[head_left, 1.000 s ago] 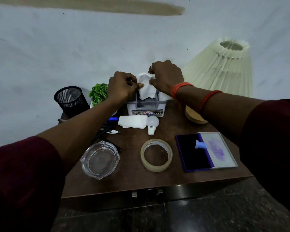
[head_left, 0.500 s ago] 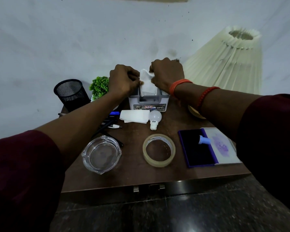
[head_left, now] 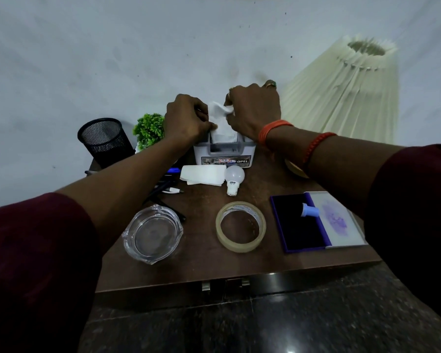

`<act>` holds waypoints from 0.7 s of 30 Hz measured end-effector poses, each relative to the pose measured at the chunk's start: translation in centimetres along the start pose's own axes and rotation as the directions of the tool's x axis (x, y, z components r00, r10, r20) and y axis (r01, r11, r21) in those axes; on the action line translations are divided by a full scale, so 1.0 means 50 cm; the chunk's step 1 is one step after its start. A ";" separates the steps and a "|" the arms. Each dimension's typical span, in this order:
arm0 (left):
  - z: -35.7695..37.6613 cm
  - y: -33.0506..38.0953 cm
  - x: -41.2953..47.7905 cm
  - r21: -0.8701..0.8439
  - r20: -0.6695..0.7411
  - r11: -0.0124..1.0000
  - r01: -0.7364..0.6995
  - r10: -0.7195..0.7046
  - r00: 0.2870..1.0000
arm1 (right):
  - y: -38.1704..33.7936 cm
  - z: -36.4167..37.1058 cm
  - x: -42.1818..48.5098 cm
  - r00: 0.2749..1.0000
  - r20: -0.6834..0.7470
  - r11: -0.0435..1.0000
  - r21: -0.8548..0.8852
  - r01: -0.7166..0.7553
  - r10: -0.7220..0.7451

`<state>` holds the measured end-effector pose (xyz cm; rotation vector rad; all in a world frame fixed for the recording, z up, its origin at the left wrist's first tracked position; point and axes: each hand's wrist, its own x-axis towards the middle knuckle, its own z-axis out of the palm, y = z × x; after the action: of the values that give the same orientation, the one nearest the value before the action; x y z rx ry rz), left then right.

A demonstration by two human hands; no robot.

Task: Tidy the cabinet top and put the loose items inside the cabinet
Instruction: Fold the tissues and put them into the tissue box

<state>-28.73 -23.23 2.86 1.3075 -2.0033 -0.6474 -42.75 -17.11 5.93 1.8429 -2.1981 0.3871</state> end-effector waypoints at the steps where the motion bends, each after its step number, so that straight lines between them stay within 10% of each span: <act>1: 0.000 0.001 0.000 0.012 0.003 1.000 -0.003 0.003 1.000 | -0.001 -0.001 0.000 1.000 -0.005 1.000 0.005 -0.001 0.001; 21: 0.001 -0.001 -0.008 0.023 0.004 0.999 -0.043 0.043 0.999 | -0.004 0.000 -0.015 1.000 0.014 0.999 -0.028 0.025 -0.025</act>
<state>-28.64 -22.85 2.69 1.2735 -2.0420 -0.6087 -42.42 -16.46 5.65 1.8619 -2.1752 0.3383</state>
